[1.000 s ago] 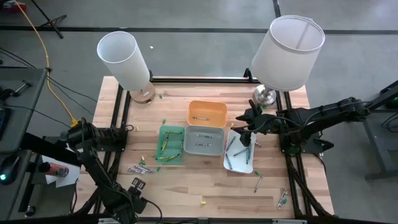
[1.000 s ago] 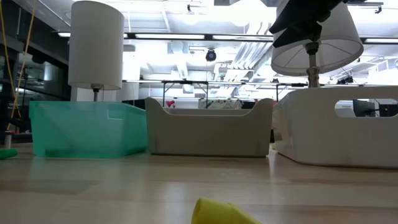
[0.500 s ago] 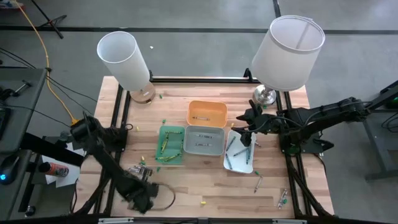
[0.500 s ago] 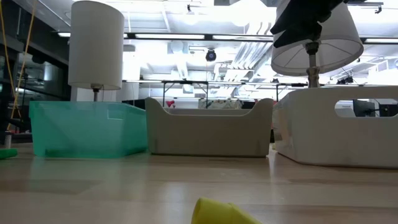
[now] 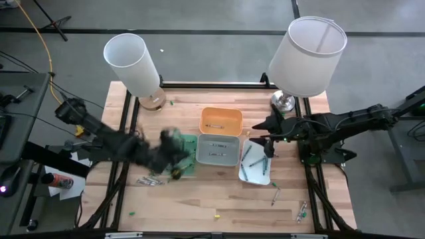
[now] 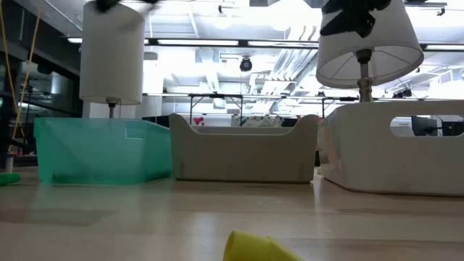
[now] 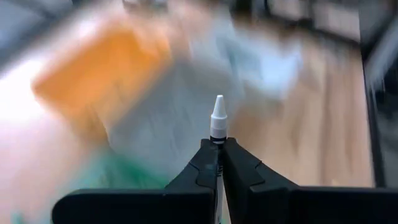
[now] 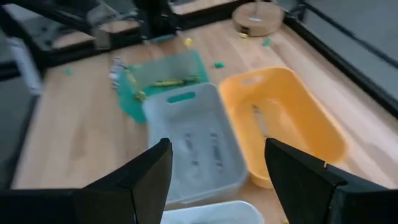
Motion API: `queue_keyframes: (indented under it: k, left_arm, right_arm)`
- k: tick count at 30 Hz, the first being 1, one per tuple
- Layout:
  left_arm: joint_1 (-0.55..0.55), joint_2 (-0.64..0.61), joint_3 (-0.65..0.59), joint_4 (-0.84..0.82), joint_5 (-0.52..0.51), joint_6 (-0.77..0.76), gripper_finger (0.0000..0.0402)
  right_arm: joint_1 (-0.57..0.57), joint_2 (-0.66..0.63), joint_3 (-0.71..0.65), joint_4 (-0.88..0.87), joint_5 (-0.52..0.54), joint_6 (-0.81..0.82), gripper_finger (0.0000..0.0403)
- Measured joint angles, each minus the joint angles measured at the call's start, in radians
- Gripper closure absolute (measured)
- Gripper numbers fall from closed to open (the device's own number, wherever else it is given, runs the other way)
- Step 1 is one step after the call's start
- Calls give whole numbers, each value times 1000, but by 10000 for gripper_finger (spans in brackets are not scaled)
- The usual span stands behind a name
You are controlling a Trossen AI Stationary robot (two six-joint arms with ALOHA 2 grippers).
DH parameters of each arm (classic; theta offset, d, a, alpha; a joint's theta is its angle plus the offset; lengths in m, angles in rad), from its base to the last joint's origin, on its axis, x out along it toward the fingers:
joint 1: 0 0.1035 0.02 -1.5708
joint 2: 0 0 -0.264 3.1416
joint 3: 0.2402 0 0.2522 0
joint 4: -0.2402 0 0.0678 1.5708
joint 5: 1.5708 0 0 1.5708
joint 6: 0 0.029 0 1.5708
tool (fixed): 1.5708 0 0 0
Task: Sort crayons
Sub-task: Put the white crayon into the gray bin
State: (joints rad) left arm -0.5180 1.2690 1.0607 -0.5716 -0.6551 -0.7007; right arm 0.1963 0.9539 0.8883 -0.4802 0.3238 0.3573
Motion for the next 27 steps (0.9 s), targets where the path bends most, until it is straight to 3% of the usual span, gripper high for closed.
queue_keyframes:
  k: [2,6,13,18,27]
  left_arm:
    - [92,4,0,159,3,150,401]
    - [250,63,1,484,104,389,402]
    - [407,224,1,923,298,464,401]
    - [409,255,0,982,349,443,401]
    - [390,213,-18,848,305,468,401]
  right_arm:
    - [0,5,0,53,-44,0,153]
    - [0,31,0,185,-124,-6,153]
    - [7,125,1,346,-146,-25,153]
    - [6,201,0,427,-49,-45,153]
    - [-6,284,0,450,-66,-93,153]
